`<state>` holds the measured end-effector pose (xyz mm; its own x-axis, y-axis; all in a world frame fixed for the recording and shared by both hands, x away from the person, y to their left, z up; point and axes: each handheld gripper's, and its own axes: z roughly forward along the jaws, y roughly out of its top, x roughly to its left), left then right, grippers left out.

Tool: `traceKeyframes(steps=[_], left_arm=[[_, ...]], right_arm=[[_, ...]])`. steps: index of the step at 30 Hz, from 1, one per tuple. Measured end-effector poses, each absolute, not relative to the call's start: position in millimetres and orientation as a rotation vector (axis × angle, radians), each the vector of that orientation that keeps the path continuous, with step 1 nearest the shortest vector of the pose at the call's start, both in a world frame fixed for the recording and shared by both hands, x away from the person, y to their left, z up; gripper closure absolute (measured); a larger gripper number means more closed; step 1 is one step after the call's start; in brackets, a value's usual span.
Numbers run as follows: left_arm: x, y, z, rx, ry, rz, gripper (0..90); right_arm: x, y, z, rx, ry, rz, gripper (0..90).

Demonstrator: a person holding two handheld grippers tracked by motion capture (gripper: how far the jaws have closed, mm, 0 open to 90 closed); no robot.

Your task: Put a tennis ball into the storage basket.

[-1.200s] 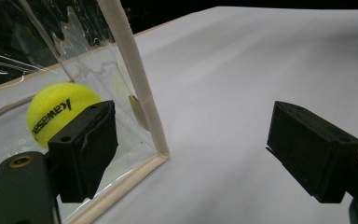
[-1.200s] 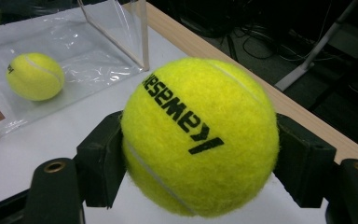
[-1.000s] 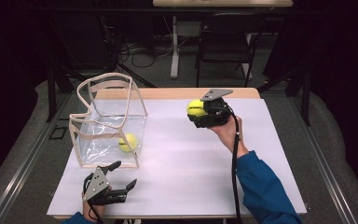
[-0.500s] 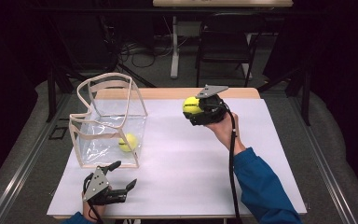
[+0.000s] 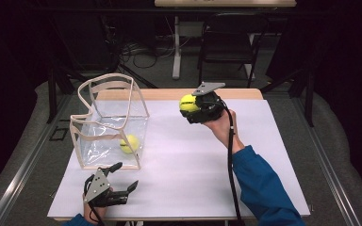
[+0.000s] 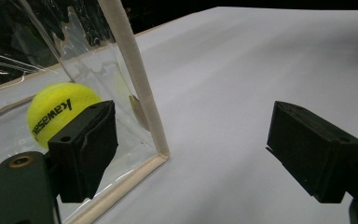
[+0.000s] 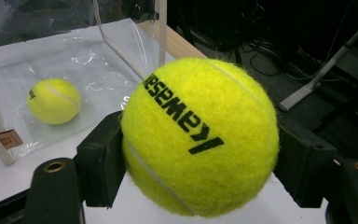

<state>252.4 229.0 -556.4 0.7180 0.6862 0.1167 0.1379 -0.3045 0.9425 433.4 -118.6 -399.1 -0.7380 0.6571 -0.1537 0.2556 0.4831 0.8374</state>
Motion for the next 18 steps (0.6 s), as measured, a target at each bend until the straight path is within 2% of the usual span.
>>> traceKeyframes(steps=[18], left_arm=[[253, 229, -557, 1.831, 0.644, 0.625, 16.1]], right_arm=[[441, -103, -394, 0.727, 2.284, 1.174, 26.5]])
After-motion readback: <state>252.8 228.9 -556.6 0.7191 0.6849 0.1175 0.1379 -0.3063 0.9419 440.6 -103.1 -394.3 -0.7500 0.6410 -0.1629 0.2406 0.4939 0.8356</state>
